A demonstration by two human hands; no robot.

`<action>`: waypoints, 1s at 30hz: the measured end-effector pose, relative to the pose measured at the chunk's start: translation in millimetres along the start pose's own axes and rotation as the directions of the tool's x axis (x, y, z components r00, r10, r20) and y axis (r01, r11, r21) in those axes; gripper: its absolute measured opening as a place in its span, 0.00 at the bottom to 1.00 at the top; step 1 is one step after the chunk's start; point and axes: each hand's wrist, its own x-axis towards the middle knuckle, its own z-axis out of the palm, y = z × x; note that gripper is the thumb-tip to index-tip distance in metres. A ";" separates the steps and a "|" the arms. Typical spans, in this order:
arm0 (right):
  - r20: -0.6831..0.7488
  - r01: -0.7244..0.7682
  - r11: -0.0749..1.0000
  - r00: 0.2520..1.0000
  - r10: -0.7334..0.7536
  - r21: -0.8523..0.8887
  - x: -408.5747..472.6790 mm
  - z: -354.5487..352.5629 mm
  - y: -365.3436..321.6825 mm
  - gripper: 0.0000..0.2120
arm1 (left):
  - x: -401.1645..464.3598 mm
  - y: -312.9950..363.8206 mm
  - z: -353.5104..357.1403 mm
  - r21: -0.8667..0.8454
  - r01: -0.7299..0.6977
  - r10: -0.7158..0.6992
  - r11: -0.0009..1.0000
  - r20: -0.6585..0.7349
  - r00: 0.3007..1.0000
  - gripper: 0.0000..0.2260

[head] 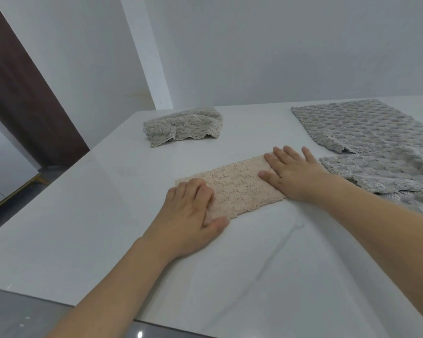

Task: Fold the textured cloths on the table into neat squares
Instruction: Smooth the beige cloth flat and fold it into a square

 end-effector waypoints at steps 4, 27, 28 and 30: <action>-0.160 -0.112 0.970 0.984 0.078 -0.215 0.1 -16.6 -18.1 0.34 | -1.7 5.9 -11.3 0.100 -0.076 0.083 0.992 -0.070 0.994 0.11; -0.229 0.561 0.809 0.822 -0.521 0.176 -114.2 -19.3 -84.3 0.13 | -15.7 8.7 -29.1 0.039 -0.095 0.088 0.995 0.149 0.985 0.21; -0.193 0.547 0.818 0.835 -0.516 0.179 -117.8 -21.1 -85.2 0.11 | -15.8 8.9 -29.2 0.037 -0.076 0.069 0.996 0.158 0.985 0.22; -0.128 0.498 0.846 0.867 -0.481 0.193 -123.0 -25.9 -84.4 0.12 | -16.9 6.4 -30.5 0.022 -0.052 0.046 0.998 0.208 0.977 0.25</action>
